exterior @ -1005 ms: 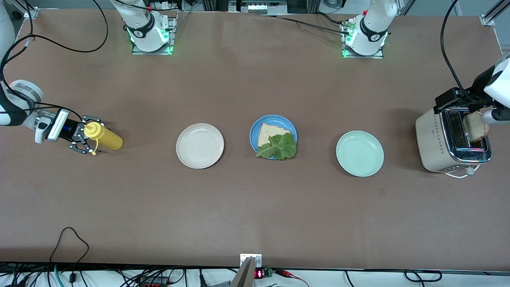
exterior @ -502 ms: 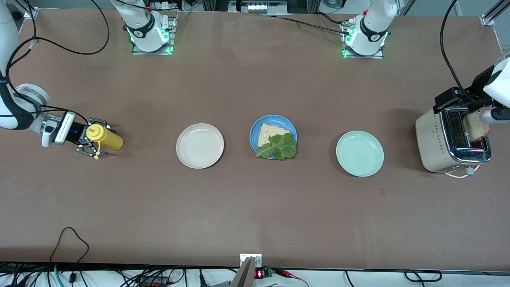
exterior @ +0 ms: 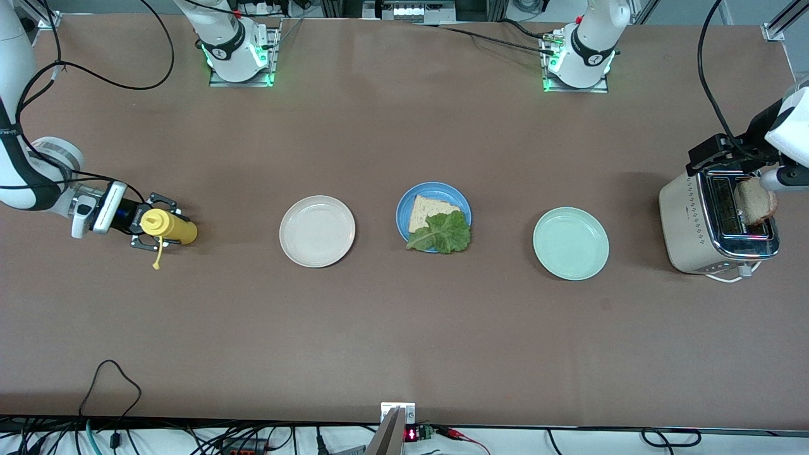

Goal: Make sandwich in blue plate with both arms
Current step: 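Lift the mustard bottle with the right gripper and carry it over the blue plate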

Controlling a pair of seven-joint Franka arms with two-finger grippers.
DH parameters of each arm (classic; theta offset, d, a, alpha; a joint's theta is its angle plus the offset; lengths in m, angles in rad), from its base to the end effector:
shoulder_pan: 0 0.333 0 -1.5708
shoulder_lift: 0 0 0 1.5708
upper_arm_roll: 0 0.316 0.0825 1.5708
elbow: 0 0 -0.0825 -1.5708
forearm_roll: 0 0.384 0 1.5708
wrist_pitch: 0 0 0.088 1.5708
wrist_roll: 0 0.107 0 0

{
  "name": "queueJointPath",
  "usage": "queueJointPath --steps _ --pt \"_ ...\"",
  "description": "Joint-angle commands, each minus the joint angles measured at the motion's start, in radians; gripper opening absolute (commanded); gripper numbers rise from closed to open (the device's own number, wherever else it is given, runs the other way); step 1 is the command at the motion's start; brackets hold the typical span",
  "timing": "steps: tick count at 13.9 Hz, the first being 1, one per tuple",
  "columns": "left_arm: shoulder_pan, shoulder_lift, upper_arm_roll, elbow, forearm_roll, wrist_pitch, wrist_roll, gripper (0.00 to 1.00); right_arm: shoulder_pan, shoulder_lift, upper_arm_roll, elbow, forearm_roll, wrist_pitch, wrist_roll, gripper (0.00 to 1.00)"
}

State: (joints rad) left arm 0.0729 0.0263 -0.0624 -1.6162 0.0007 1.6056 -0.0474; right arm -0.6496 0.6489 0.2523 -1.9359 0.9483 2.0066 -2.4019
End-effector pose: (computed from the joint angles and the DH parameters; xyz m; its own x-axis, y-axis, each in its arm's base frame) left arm 0.5636 0.0064 0.5914 0.9976 0.0578 -0.0368 0.0578 -0.9983 -0.0008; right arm 0.5468 -0.1760 0.1463 0.1769 0.4964 0.8498 0.9708 -0.2301 -0.0677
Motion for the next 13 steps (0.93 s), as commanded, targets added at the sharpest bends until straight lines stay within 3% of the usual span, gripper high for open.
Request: queueJointPath --steps 1,2,10,13 --pt "-0.004 -0.039 0.01 -0.044 -0.01 0.017 0.014 1.0 0.037 -0.102 0.024 -0.008 -0.028 0.049 0.105 0.0" --pt "-0.002 -0.043 0.009 -0.053 -0.01 0.017 0.012 1.0 0.039 -0.135 0.047 -0.009 -0.06 0.075 0.169 0.0" --pt "-0.001 -0.065 0.007 -0.083 -0.001 0.036 0.011 1.0 0.272 -0.391 0.05 -0.02 -0.262 0.126 0.706 0.0" --pt "-0.002 -0.065 0.006 -0.082 0.001 0.024 0.009 1.0 0.396 -0.451 0.05 -0.021 -0.394 0.184 0.97 0.0"
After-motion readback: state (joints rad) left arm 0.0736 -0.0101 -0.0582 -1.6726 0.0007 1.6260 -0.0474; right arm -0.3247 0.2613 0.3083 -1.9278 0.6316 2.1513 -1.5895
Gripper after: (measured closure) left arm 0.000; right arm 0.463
